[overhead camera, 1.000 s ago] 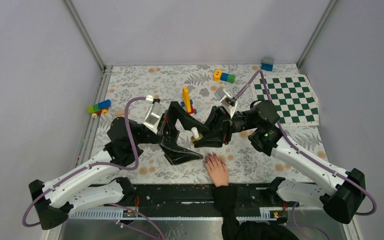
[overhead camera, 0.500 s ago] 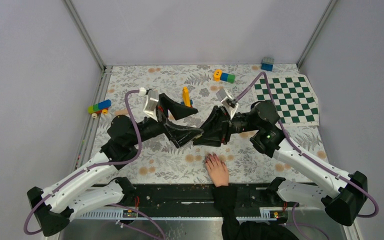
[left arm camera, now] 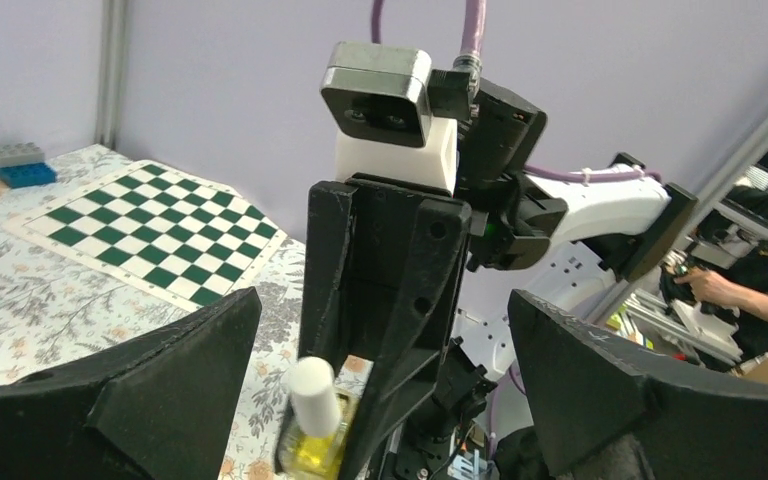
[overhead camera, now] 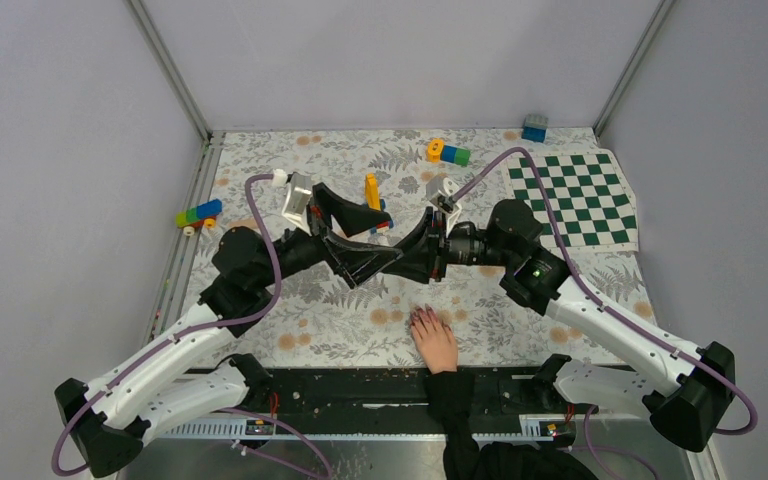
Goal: Paint the nails
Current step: Screw the nail polish bottle.
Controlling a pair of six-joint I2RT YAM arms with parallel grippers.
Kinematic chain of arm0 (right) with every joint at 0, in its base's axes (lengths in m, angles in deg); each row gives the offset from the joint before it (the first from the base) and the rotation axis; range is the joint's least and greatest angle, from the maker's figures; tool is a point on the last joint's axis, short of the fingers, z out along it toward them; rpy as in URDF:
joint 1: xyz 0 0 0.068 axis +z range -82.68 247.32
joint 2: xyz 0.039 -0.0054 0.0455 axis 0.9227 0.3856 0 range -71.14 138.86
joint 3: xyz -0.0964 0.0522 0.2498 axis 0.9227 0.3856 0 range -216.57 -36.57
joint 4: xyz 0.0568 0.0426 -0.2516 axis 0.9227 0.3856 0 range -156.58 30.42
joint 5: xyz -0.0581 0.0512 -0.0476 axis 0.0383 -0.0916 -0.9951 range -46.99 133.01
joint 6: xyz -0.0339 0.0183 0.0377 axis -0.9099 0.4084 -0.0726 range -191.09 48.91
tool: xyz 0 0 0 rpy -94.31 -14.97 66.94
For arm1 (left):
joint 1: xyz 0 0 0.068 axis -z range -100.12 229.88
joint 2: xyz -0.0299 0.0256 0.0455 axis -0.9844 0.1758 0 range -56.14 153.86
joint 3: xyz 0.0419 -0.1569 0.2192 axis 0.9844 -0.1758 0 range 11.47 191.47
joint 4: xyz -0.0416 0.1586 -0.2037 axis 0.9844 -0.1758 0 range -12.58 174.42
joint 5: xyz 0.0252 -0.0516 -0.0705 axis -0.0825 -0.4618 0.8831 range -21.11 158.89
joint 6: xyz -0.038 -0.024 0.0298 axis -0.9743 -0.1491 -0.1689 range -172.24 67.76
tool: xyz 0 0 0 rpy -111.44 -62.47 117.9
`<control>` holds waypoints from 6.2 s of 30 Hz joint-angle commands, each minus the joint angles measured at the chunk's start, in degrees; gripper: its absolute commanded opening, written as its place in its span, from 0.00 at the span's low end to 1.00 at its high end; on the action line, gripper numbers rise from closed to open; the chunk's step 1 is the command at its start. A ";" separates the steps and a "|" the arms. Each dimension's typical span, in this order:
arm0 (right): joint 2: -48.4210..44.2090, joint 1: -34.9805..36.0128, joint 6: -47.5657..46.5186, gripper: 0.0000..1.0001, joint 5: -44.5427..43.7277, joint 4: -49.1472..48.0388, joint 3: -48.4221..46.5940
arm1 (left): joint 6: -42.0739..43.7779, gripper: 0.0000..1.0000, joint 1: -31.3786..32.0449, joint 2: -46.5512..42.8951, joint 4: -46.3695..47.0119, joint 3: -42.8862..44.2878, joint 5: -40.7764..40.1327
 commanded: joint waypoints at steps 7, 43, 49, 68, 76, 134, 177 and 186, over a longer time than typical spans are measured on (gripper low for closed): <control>-0.79 5.04 -10.84 0.00 -32.65 8.99 -1.27 | -3.34 0.93 -0.29 1.68 -11.71 2.55 -18.16; 2.13 8.93 -14.69 0.00 -42.37 12.81 -4.22 | -6.97 0.12 0.92 9.50 -15.19 4.84 -18.48; 2.24 8.89 -14.60 0.00 -42.48 12.83 -4.12 | -6.42 0.00 0.93 9.92 -12.75 3.96 -14.21; -2.44 1.52 -5.48 0.00 -5.50 5.92 -3.81 | -3.12 0.00 0.31 5.35 -2.19 -0.58 10.86; -2.61 0.87 0.99 0.00 8.39 -1.76 -4.28 | -1.35 0.00 0.27 2.66 1.66 -0.97 22.85; -2.60 0.92 -1.96 0.00 0.81 4.31 -3.84 | 9.95 0.99 -2.62 -9.77 -10.40 1.54 5.89; -0.22 8.29 -12.98 0.00 -35.28 12.74 -3.85 | -0.54 0.46 1.75 6.51 -12.76 4.16 -16.25; -0.32 8.44 -13.20 0.00 -35.10 12.82 -4.10 | 0.24 0.18 2.65 7.14 -13.29 4.14 -16.63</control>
